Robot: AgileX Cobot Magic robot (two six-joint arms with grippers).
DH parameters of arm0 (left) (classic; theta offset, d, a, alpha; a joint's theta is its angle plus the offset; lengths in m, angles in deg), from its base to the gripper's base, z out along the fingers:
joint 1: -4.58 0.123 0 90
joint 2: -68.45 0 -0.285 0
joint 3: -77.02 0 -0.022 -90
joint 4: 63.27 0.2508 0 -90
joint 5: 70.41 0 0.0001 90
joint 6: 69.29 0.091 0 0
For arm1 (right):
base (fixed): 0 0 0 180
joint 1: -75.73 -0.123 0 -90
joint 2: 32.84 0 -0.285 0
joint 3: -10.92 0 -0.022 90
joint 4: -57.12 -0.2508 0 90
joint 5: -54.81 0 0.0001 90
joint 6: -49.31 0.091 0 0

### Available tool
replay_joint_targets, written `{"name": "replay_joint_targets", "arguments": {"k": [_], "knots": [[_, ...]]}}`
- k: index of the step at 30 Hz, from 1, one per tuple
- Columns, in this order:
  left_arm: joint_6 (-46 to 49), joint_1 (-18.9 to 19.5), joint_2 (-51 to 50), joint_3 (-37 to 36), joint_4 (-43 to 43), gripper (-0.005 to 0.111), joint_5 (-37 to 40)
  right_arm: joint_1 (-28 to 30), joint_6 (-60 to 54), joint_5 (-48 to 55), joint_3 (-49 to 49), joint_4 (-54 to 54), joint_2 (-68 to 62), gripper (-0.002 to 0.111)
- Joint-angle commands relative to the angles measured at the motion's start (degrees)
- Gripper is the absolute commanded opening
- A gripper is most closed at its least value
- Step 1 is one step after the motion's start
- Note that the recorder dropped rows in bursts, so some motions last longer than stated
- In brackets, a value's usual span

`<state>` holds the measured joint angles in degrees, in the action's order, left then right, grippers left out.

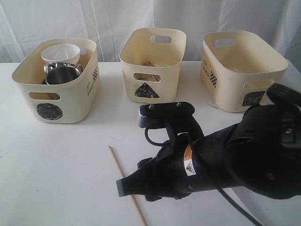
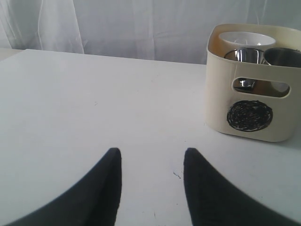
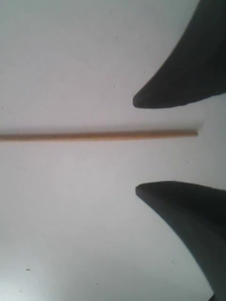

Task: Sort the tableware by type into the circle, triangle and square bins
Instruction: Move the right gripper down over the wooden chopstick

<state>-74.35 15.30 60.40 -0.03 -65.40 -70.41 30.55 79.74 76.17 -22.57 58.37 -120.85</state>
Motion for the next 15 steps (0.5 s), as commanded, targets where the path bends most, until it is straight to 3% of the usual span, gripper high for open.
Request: {"name": "replay_joint_targets", "arguments": {"k": [1,15], "knots": [[-0.07,0.14,0.26,-0.17,-0.29,0.047,0.00,-0.52,5.69,0.66,0.66,3.36,-3.43,0.042],[-0.07,0.14,0.26,-0.17,-0.29,0.047,0.00,-8.52,5.87,18.73,16.07,8.23,-17.83,0.043]]}}
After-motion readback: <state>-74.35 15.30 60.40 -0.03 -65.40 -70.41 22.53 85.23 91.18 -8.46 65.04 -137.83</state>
